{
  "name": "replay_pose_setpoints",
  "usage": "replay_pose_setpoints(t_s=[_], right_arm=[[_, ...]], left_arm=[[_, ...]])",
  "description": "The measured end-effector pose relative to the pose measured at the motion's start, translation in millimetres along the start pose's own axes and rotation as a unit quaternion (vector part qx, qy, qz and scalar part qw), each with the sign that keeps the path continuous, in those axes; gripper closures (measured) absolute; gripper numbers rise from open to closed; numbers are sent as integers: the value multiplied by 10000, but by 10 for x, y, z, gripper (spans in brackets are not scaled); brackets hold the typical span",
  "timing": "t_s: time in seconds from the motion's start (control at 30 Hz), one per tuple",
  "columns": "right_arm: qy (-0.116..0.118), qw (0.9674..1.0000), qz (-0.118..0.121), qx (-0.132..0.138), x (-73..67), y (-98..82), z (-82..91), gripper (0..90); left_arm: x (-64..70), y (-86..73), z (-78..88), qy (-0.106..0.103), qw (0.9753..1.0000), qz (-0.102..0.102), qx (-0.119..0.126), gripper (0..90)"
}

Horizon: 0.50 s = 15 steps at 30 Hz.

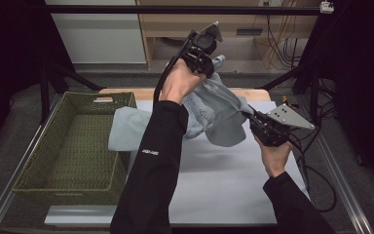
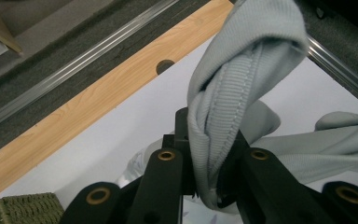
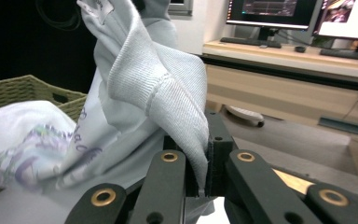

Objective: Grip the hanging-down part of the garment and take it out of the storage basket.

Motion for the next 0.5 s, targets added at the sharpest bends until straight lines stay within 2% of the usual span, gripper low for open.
replay_pose_setpoints(t_s=[0.07,0.17,0.33,0.37,0.4,0.43,0.47,0.5], right_arm=[[-150,9998,54,69,29,41,40,880],[-187,9998,-27,101,33,88,71,880],[101,9998,47,138,-49,85,49,861],[191,9997,86,82,-65,52,27,809],[481,9988,25,55,-111,-16,-9,599],[559,9984,-36,43,-144,-49,-19,506],[544,9985,14,64,-161,-87,-14,458],[544,9985,14,64,-161,-87,-14,458]], left_arm=[[0,1,5,-23,10000,37,43,816],[1,2,10,-9,10000,40,50,816],[-10,-10,27,25,10000,23,25,816],[-15,-14,32,35,10000,34,37,817],[-23,-17,34,54,10000,51,48,817],[-38,-25,40,33,9999,78,65,817],[-38,-25,40,33,9999,78,65,817],[-38,-24,42,37,9999,105,101,817]])
Point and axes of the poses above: each handheld gripper's, and its own axes: z roughly backward along the jaws, y roughly out of its top, x roughly to its right, the point moved 6 cm from there along -z, roughly forward along the jaws, and after that the axes turned 15 degrees about -x, right-handed, at the moved point
